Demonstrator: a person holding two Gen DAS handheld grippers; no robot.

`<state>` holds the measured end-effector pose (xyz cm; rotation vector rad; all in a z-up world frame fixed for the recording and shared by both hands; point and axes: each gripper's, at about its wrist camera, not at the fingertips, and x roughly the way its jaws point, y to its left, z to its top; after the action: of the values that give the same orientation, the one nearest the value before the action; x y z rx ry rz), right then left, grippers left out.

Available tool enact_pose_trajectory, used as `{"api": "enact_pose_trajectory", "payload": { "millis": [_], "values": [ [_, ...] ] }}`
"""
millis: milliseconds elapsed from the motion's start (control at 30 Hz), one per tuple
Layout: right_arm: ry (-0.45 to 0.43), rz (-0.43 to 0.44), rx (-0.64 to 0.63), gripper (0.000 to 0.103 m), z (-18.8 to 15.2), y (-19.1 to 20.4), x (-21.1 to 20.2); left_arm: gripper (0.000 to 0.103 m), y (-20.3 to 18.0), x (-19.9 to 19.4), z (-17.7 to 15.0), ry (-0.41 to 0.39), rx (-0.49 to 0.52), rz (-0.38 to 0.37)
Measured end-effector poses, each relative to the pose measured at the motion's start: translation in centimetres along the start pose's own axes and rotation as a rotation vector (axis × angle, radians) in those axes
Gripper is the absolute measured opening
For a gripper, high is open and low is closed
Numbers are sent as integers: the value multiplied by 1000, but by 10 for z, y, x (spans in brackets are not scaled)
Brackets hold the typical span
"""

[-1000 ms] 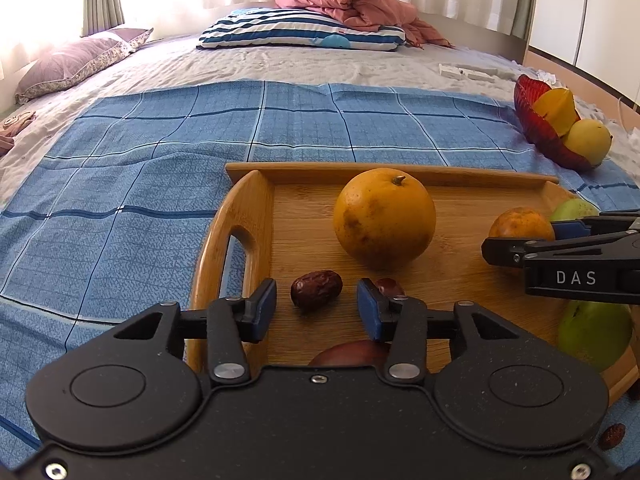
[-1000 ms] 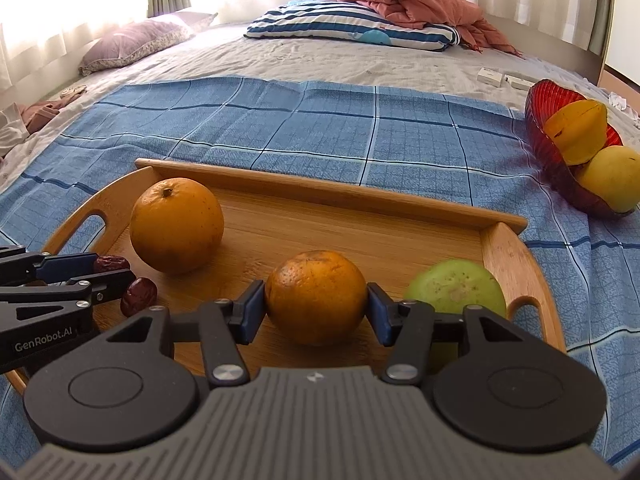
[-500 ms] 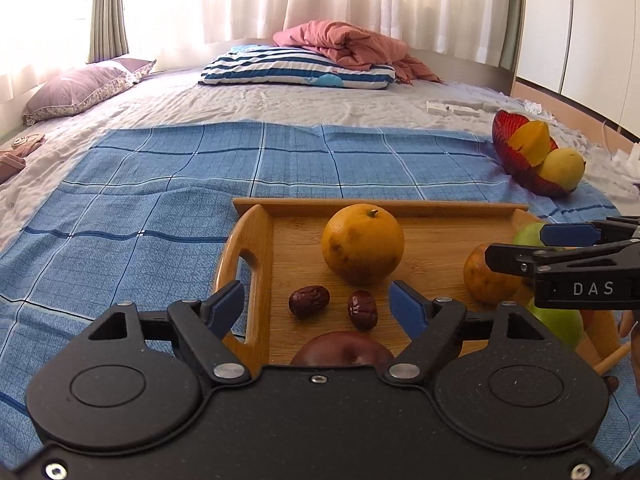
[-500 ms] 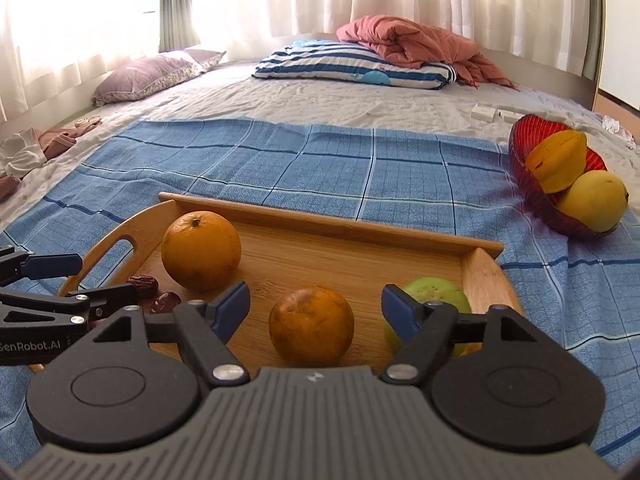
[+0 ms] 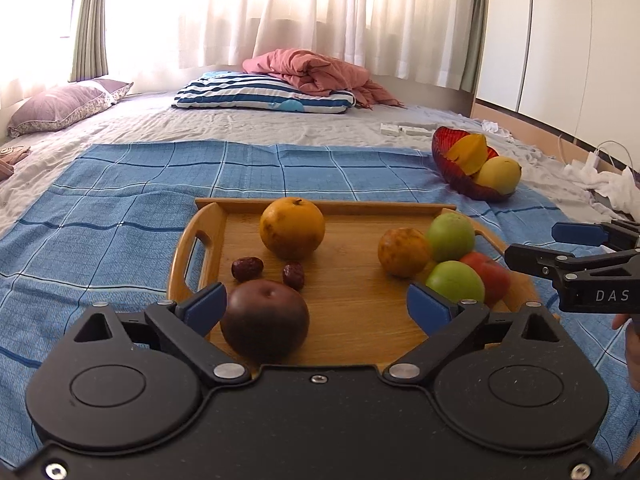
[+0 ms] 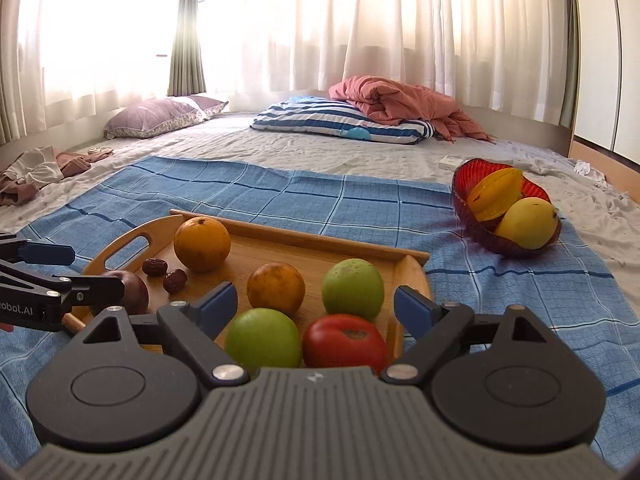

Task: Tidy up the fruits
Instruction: 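Withdraw both open tools and move the left tool to a date on the sheet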

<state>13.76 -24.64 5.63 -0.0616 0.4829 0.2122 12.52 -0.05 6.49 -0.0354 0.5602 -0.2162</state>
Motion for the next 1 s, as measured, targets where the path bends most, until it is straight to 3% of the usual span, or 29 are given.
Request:
{"api": "enact_pose_trajectory", "payload": {
  "millis": [167,433,600,1000],
  "values": [
    [-35,-49,-11,101,-24,-12,-27,101,-16,-12,-18,-11,3,-17],
    [-54,-142,-12,101,-67,-26,-48,103,-48,-16,-45,-20,56,-22],
    [-99,-187,-22,95,-92,-23,-55,103,-70,-13,-57,-13,130,-39],
    [-92,-119,29,80,-111,-25,-52,103,-101,0,-69,51,94,-74]
  ]
}}
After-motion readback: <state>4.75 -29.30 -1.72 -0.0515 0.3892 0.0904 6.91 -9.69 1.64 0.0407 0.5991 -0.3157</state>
